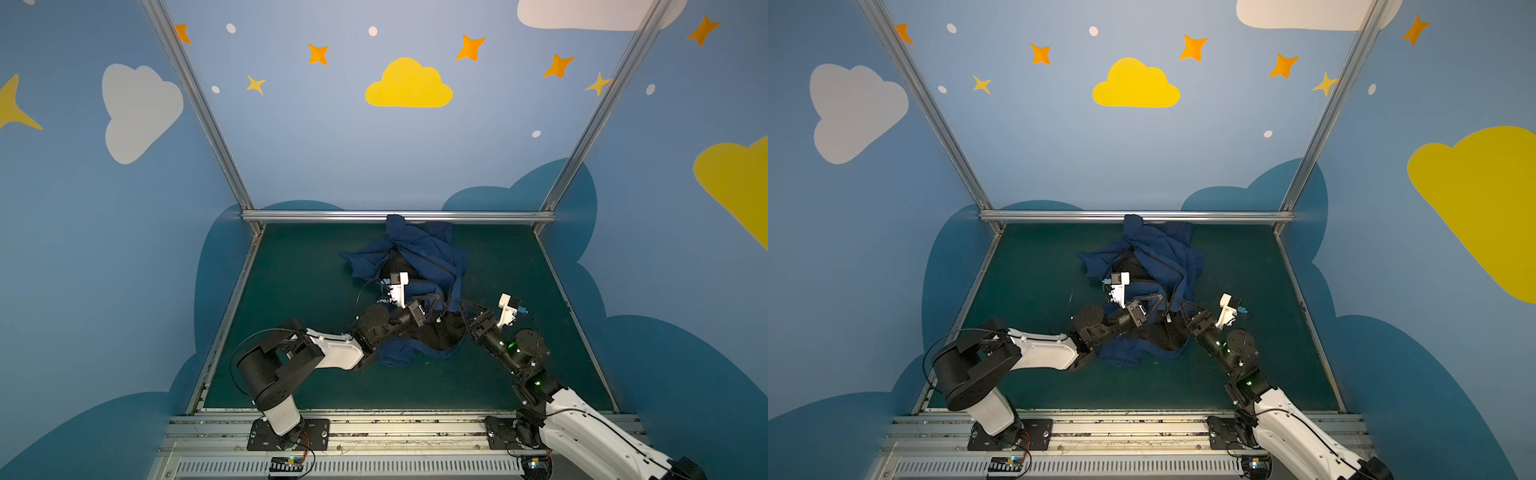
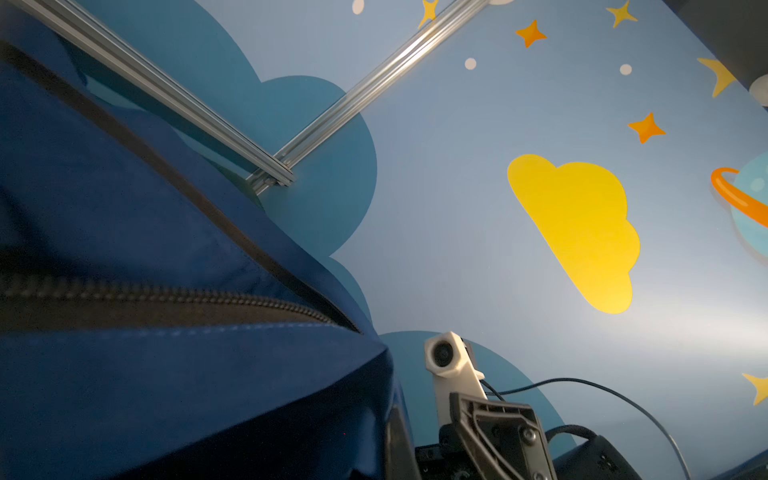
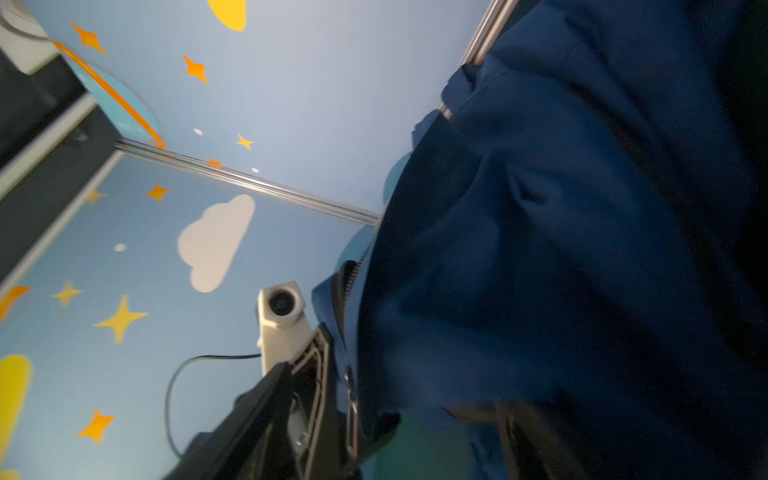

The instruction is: Zip up the jacket

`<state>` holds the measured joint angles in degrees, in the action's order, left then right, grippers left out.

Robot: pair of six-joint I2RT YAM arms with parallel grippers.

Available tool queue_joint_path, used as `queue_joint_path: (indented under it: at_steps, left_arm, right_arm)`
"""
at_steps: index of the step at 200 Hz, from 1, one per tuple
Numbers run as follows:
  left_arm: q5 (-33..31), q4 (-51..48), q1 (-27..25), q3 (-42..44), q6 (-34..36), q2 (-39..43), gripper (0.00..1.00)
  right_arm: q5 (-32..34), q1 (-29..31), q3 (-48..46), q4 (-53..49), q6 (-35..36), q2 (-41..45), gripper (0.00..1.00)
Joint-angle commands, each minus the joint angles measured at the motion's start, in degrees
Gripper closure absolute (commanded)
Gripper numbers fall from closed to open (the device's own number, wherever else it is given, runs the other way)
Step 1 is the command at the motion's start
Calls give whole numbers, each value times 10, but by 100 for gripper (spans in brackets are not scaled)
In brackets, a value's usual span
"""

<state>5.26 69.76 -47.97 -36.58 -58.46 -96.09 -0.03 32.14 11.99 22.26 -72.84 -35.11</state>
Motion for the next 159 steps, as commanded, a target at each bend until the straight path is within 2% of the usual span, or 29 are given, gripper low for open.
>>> queue_joint_path:
  at_steps: [1, 17, 35, 42, 58, 78, 95, 136, 159]
  left_arm:
    - [32, -68, 18, 16, -20, 42, 97]
    - [39, -120, 25, 15, -9, 70, 97]
    - [55, -151, 35, 14, -8, 90, 97]
    - [61, -159, 39, 16, -13, 94, 97]
    - [76, -175, 46, 16, -21, 106, 97]
    - [95, -208, 52, 13, -23, 124, 97]
    - [96, -227, 54, 12, -24, 140, 97]
    - [88, -235, 56, 13, -28, 151, 97]
    - [86, -234, 57, 12, -30, 154, 97]
  right_arm:
    - [66, -7, 46, -256, -21, 56, 17]
    - [76, -11, 75, -358, -10, 81, 16]
    - [78, -12, 128, -441, 86, 70, 16]
    - [79, -11, 156, -471, 145, 53, 16]
    - [66, -2, 229, -506, 335, -10, 16]
    - [83, 40, 317, -544, 536, -83, 16]
    - [106, 91, 340, -512, 678, -91, 16]
    - [112, 187, 272, -358, 946, -17, 16]
    - [156, 246, 236, -323, 1050, -3, 16]
